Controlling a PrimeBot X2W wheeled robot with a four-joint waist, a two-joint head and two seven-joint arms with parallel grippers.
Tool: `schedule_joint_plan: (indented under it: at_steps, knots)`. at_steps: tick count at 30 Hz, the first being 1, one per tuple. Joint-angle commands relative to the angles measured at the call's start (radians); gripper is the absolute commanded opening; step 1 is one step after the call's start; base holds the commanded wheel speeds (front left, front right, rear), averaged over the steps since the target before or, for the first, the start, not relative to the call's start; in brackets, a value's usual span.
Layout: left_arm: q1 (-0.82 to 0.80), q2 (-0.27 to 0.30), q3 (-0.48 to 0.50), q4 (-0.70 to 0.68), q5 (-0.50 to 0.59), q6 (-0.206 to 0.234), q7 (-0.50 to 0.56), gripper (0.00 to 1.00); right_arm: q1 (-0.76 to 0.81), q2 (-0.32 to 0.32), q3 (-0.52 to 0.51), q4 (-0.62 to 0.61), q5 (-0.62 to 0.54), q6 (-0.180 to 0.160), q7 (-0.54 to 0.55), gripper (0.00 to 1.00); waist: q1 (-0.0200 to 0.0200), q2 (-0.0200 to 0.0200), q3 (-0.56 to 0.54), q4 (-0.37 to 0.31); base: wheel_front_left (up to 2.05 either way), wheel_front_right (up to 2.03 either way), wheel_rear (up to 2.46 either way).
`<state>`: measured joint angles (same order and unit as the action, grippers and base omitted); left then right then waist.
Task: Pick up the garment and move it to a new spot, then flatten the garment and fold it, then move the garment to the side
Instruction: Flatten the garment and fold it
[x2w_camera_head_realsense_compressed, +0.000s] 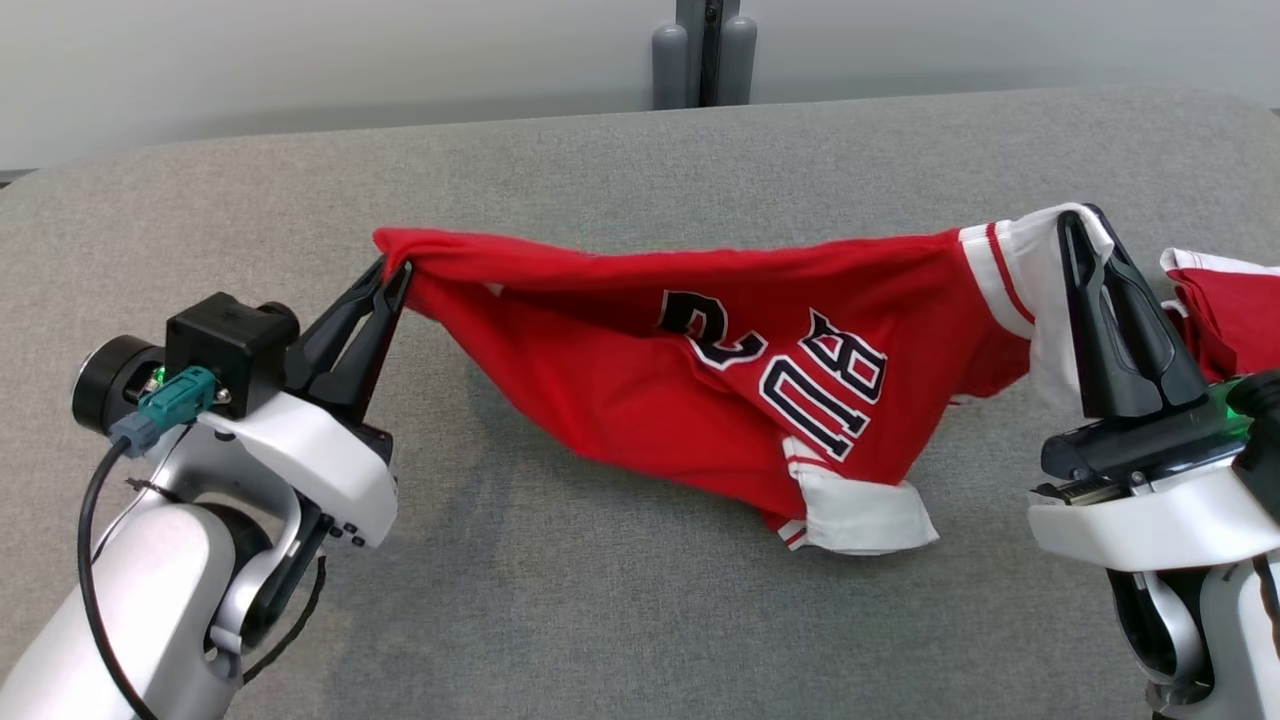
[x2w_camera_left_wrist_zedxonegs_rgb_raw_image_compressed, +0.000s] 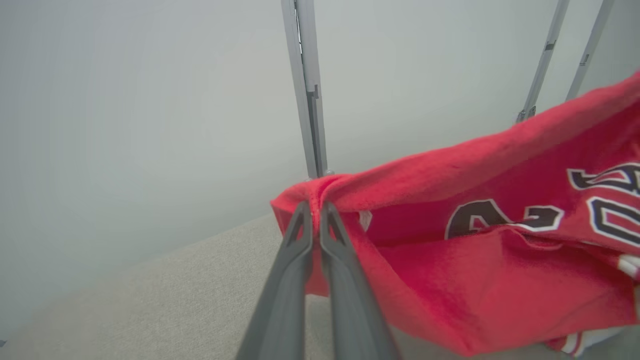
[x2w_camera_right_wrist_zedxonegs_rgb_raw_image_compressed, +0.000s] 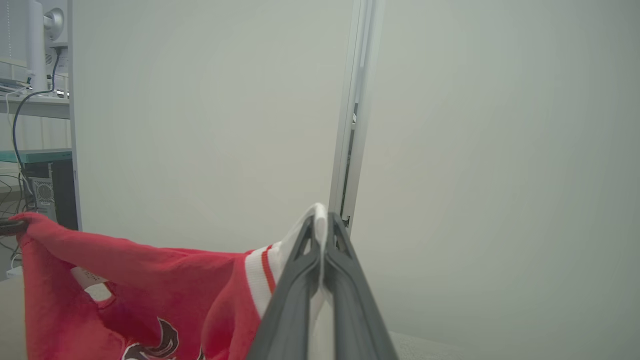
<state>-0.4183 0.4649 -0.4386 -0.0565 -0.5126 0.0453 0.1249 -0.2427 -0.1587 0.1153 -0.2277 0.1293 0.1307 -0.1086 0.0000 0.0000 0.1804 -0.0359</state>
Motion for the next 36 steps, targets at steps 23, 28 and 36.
schedule_joint_plan:
  at_steps: [23,28,36]
  knots:
    - [0.186,0.003,-0.095,-0.032,-0.068,0.009,0.105,0.00,0.112,0.053,0.033,0.056,0.068,0.000,0.007,0.00,0.0000,0.0000,0.051,0.007,0.00,0.00,0.00]
    - [0.186,-0.017,-0.117,0.033,-0.096,-0.013,0.124,0.00,0.129,0.069,0.047,0.081,0.078,0.000,-0.005,0.00,0.0000,0.0000,0.080,0.002,0.00,0.00,0.00]
    - [0.167,-0.032,-0.105,0.087,-0.115,-0.019,0.092,1.00,0.142,0.085,0.047,0.117,0.088,0.000,-0.023,0.00,0.0000,0.0000,0.093,0.008,0.00,0.00,0.00]
